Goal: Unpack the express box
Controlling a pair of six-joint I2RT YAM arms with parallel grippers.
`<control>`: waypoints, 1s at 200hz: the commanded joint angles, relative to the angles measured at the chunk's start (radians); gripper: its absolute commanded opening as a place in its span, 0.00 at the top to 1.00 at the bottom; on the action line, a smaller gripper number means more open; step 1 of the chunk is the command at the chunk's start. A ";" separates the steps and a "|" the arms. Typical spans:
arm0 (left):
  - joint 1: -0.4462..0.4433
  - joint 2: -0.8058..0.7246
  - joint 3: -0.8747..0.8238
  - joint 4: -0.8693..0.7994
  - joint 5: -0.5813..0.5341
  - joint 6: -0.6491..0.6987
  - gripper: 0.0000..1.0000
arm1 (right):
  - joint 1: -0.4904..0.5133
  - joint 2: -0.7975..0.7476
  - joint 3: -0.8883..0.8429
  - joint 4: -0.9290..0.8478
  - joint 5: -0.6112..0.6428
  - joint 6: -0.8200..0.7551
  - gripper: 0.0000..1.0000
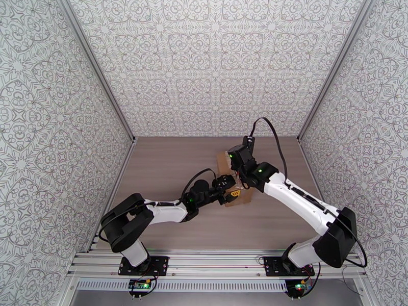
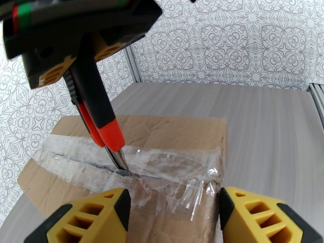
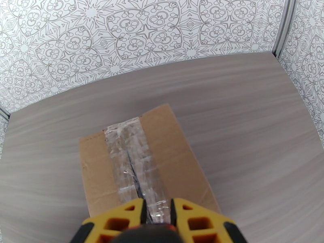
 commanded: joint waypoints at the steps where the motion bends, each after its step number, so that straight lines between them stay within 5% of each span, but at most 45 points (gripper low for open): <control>1: 0.046 0.038 0.040 -0.038 -0.251 -0.015 0.38 | 0.045 -0.060 -0.037 -0.179 -0.145 0.004 1.00; 200: 0.076 0.050 0.079 -0.072 -0.364 -0.081 0.39 | 0.045 -0.190 -0.177 -0.123 -0.232 -0.061 1.00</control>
